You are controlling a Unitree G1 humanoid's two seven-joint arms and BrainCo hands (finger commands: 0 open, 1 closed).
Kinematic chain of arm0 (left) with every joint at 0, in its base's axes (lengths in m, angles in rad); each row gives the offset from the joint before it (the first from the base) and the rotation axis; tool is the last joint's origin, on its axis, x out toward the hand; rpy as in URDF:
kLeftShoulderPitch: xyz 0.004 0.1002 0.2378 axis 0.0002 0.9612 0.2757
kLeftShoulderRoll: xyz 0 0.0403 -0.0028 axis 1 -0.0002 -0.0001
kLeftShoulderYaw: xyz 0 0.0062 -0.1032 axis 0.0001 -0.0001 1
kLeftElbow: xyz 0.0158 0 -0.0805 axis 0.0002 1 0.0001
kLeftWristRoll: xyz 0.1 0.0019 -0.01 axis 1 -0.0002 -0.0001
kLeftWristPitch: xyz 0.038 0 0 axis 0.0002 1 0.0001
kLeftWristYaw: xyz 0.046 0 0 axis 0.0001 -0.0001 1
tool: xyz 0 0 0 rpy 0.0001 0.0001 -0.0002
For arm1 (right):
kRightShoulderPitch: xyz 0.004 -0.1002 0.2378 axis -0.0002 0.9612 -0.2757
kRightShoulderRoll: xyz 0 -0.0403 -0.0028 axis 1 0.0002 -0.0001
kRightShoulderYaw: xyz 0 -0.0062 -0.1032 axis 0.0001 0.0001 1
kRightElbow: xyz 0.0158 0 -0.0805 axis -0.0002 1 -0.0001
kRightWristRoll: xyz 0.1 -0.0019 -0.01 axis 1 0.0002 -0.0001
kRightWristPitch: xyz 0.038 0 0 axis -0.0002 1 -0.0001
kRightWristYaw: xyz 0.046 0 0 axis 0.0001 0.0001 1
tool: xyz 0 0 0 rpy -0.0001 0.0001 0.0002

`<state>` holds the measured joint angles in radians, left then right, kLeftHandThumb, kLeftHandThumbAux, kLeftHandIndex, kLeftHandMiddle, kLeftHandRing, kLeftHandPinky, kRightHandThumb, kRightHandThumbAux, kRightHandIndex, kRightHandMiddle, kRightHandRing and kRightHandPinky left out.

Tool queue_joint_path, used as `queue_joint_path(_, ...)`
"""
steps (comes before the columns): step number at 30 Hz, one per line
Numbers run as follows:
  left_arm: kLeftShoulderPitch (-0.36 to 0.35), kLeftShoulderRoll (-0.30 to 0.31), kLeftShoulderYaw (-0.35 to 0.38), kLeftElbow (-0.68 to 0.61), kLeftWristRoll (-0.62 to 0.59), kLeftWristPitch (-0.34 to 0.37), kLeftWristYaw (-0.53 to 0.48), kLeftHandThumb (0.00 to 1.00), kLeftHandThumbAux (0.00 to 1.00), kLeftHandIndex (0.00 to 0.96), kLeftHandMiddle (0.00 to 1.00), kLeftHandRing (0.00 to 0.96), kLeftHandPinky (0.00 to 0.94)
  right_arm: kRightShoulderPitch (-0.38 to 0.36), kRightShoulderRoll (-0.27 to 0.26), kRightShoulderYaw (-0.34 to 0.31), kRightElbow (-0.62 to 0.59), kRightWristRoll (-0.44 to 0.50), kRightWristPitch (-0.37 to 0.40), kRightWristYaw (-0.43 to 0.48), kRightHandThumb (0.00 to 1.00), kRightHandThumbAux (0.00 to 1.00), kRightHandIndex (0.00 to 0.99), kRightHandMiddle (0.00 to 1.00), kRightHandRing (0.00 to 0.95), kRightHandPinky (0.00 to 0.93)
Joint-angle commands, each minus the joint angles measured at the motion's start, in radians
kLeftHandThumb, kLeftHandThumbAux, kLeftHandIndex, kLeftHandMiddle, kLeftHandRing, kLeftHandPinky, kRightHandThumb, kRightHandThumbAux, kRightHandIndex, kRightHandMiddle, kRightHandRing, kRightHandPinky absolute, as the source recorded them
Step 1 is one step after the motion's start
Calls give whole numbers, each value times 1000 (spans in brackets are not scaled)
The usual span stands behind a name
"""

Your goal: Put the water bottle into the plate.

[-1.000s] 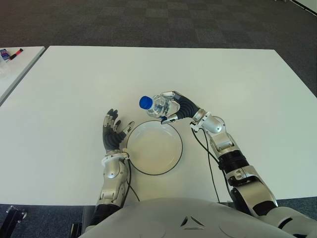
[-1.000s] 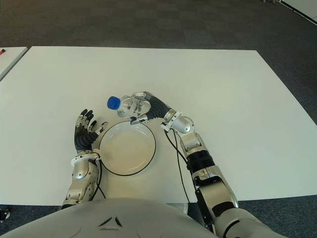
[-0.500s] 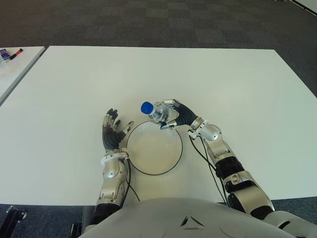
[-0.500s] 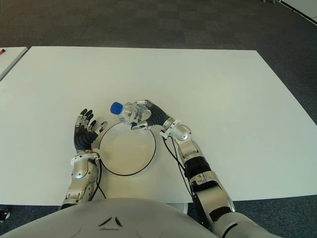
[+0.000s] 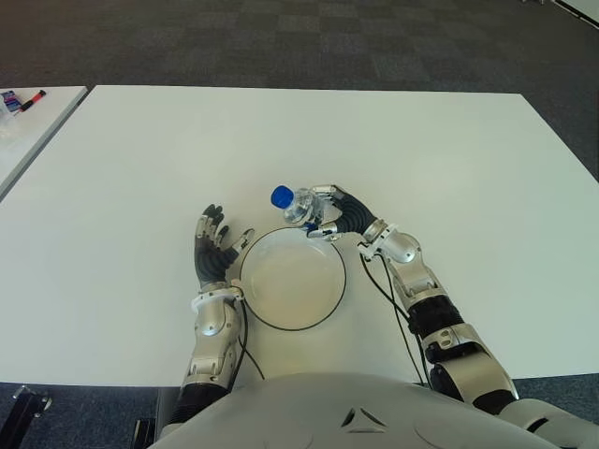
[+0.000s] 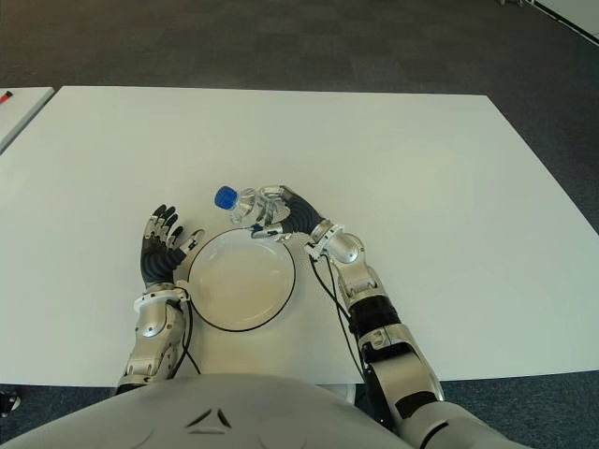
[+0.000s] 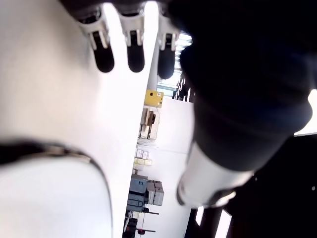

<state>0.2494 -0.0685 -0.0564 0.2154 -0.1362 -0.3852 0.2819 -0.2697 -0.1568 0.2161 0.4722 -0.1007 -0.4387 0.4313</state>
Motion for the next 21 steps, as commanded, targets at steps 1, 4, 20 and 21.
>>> queue_joint_path(1,-4,-74,1,30,5,15,-4,23,977,143,149,117,139,10,5,-11,9,33,10,13,954,656,391,503,532,853)
queue_joint_path(4,-6,-74,1,33,6,13,-4,13,981,141,147,116,139,13,4,-13,12,33,2,14,954,656,391,503,533,854)
queue_joint_path(20,-26,-72,3,60,25,7,4,0,964,145,149,120,140,13,-11,-41,102,43,-40,13,954,656,390,503,531,855)
queue_joint_path(21,-26,-72,4,60,25,8,4,0,962,145,149,119,140,12,-10,-43,106,42,-43,13,954,656,390,503,531,855)
